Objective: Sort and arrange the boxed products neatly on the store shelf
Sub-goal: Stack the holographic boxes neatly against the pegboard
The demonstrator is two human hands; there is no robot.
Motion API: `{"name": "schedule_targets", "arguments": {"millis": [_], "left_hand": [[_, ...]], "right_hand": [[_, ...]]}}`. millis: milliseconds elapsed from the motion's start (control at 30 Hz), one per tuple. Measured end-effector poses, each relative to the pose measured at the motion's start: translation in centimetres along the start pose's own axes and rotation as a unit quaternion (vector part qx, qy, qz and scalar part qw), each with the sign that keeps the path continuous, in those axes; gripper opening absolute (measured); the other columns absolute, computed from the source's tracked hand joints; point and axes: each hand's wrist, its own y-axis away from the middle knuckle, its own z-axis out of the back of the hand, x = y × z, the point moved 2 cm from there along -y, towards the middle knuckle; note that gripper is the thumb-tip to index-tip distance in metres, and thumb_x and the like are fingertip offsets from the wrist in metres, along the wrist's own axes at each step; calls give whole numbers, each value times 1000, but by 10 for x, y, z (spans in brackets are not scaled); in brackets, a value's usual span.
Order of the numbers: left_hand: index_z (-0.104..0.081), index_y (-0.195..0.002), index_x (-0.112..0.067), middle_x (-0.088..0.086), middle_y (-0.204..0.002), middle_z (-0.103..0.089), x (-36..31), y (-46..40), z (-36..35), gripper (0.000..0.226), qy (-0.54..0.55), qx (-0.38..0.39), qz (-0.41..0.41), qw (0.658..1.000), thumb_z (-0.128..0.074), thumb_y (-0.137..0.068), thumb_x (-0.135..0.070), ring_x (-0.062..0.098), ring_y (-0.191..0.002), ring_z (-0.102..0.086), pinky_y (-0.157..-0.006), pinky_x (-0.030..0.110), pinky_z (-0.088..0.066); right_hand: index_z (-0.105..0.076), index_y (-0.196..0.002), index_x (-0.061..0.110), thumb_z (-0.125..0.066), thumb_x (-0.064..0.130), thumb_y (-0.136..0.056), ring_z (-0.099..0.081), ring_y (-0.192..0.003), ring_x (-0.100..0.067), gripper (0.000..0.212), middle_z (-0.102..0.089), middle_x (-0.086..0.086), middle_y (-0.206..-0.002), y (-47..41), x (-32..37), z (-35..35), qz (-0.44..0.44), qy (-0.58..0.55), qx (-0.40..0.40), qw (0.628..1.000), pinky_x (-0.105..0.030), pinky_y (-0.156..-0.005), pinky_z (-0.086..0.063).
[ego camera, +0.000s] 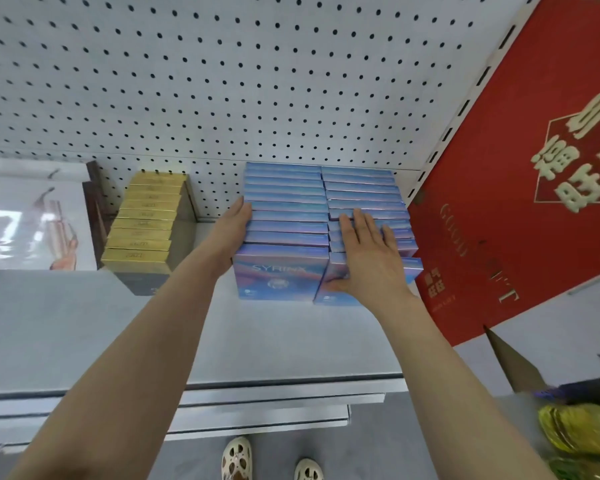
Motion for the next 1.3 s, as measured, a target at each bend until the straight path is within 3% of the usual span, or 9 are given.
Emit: {"name": "schedule_targets", "arguments": {"millis": [233, 367, 467, 667, 900, 1000, 1100, 1200, 1300], "left_hand": [[-28, -150, -7, 17, -150, -40, -14, 13, -3, 57, -260, -102, -111, 954, -33, -104, -40, 33, -137, -40, -113, 46, -33], [-26, -152, -12, 11, -156, -31, -7, 66, -27, 93, -585, -76, -384, 710, -44, -84, -72, 30, -147, -21, -119, 52, -15], [-1, -155, -22, 6, -163, -11, 14, 70, -39, 115, -758, -18, -305, 577, -59, -71, -75, 32, -150, -1, -118, 58, 0], [-8, -156, -21, 6, -163, -12, 12, 51, -55, 99, -746, -55, -284, 600, -68, -83, -49, 31, -150, -10, -120, 46, -10], [-14, -154, -20, 6, -160, -23, 24, 63, -102, 121, -737, -85, -264, 616, -64, -61, -79, 36, -147, -16, -118, 54, -11], [-20, -153, -26, 2, -158, -28, 22, 62, -113, 110, -731, -110, -268, 618, -66, -65, -74, 37, -145, -20, -116, 54, -15], [-17, -154, -27, 2, -159, -25, 23, 62, -109, 108, -737, -109, -277, 607, -65, -68, -73, 37, -146, -18, -116, 53, -16], [-15, -155, -26, 3, -161, -22, 24, 64, -108, 107, -738, -98, -282, 606, -62, -71, -73, 38, -147, -15, -116, 53, -15], [-19, -155, -24, 5, -160, -24, 21, 62, -106, 106, -737, -86, -286, 606, -64, -71, -71, 39, -147, -17, -117, 53, -16]], "right_hand": [[3, -158, 16, -70, 64, -77, 5, -153, -25, 119, 6, -9, -166, 5, -3, 3, 4, 5, -21, 1000, -44, -124, -1], [-4, -158, 24, -75, 63, -71, 0, -153, -29, 119, -2, -7, -166, 22, -15, -5, 2, 32, -79, 996, -51, -122, -3], [-9, -158, 32, -79, 54, -72, -7, -153, -30, 113, -8, 0, -166, 23, -24, -11, -17, 40, -69, 997, -56, -120, -7], [-14, -156, 37, -79, 48, -75, -14, -152, -28, 105, -15, 8, -165, 7, -32, -14, 3, 28, -77, 997, -51, -120, -8], [-14, -157, 34, -73, 58, -77, -14, -151, -28, 102, -13, 6, -165, 10, -35, -10, 42, 22, -79, 996, -46, -120, -12], [-33, -151, 30, -66, 74, -70, -26, -147, -27, 98, -29, 3, -161, 3, -48, 9, 67, -109, -36, 991, -44, -117, -22], [-37, -150, 22, -50, 69, -88, -32, -144, -26, 79, -35, -6, -157, -29, -68, 30, -43, -238, -120, 963, -38, -115, -27], [-12, -157, 10, -36, 61, -98, -17, -148, -38, 82, -11, -23, -161, -61, -71, 24, -165, -214, -31, 962, -46, -119, -21], [-16, -155, 4, -33, 58, -100, -26, -142, -40, 79, -20, -25, -157, -70, -65, 9, -177, -210, -12, 961, -46, -113, -29]]}}
